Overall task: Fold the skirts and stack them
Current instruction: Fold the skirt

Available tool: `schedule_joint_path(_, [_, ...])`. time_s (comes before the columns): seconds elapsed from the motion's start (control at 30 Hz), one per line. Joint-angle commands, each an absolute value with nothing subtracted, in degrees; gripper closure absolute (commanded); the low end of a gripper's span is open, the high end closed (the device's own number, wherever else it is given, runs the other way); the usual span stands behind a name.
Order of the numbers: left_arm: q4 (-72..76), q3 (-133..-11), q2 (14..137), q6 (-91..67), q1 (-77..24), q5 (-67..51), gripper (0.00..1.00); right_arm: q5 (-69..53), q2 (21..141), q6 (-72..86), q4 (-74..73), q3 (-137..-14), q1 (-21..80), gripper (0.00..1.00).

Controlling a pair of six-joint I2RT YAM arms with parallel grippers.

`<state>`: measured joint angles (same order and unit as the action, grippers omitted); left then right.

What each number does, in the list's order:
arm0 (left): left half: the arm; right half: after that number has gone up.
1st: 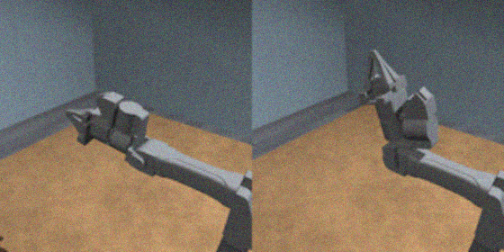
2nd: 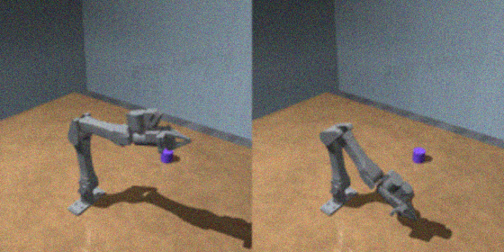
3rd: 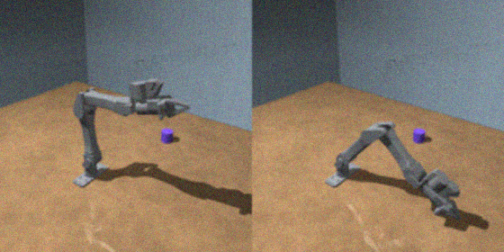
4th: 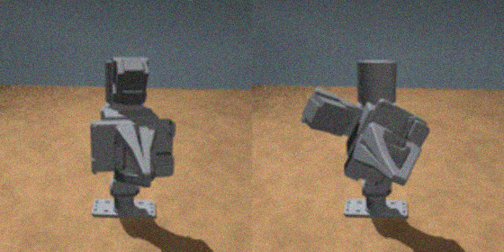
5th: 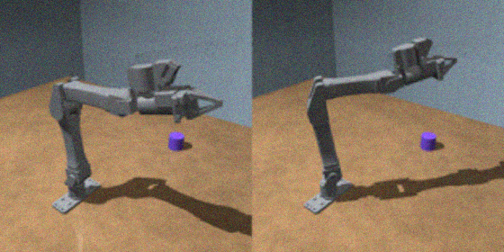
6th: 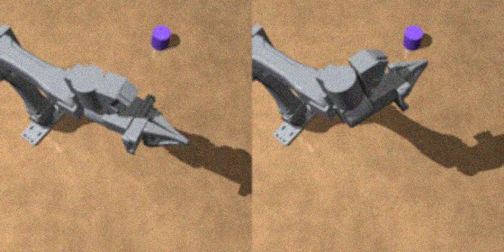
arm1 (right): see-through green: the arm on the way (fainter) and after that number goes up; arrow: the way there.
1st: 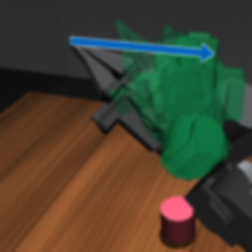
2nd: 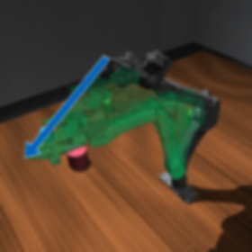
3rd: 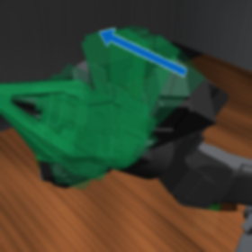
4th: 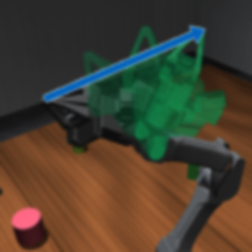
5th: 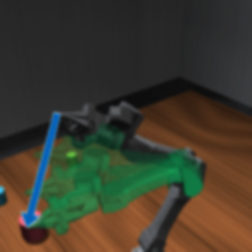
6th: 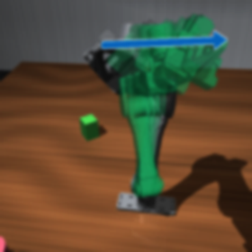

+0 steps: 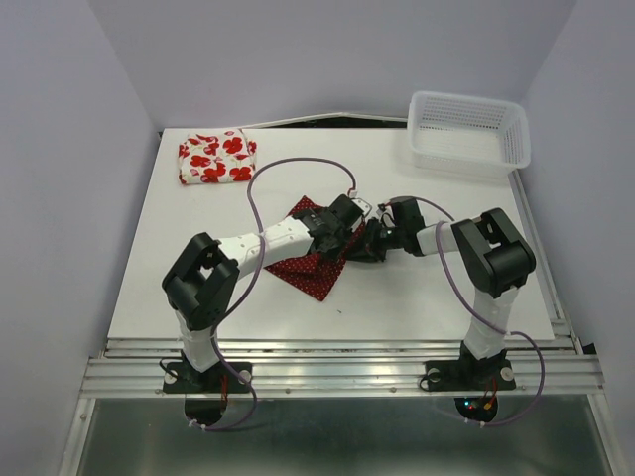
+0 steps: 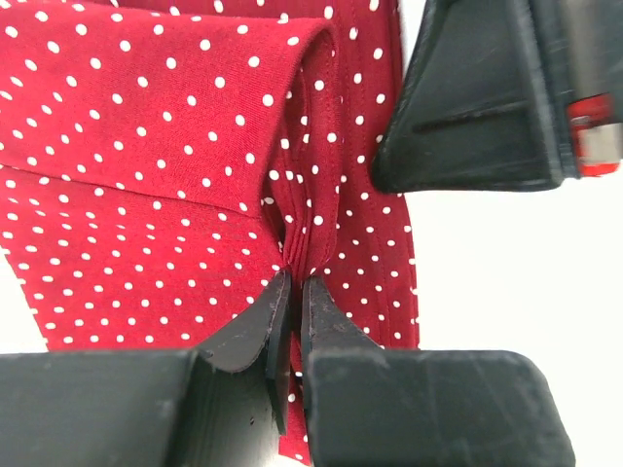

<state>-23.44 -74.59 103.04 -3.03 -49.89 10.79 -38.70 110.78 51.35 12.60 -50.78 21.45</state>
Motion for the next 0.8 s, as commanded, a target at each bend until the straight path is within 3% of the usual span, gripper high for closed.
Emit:
schedule_joint_path(0.0, [-25.66,-77.52,100.55,-2.55,-50.36,8.45,1.00,-33.31,113.99,50.36,8.61,-50.89,21.80,0.78])
schedule_joint_path(0.77, [-22.41,-78.66,107.22,-4.66,-51.15,1.58,1.00,-32.61,113.64,51.15,8.88,-49.92,21.80,0.77])
